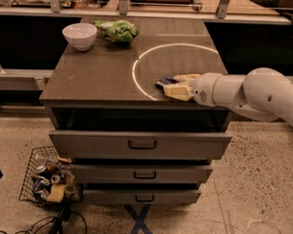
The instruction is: Move rxbar blueberry near green rice chip bag
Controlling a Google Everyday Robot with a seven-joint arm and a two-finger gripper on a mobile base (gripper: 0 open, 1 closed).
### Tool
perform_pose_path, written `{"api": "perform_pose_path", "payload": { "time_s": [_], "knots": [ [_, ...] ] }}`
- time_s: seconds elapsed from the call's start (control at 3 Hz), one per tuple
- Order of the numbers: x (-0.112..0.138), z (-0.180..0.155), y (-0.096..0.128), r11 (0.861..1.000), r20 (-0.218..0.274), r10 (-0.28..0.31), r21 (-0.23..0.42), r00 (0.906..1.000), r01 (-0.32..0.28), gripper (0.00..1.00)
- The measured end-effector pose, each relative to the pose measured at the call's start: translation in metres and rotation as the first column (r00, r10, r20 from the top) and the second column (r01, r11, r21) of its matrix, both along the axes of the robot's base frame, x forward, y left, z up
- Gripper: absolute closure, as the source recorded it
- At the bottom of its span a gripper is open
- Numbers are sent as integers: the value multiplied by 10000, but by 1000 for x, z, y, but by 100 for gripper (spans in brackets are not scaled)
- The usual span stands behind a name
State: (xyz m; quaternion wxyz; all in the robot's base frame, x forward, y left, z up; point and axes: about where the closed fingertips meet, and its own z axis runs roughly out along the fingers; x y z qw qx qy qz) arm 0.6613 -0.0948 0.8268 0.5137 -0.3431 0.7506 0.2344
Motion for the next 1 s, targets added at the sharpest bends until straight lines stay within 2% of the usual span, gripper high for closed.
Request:
{"api": "perform_pose_path", "payload": {
  "time_s": [0.67,1.0],
  "knots": [
    [0,0,0,10000,0,2,-1,10000,-2,100],
    [2,18,-5,9986,107,-75,-527,9999,81,100]
  ]
}}
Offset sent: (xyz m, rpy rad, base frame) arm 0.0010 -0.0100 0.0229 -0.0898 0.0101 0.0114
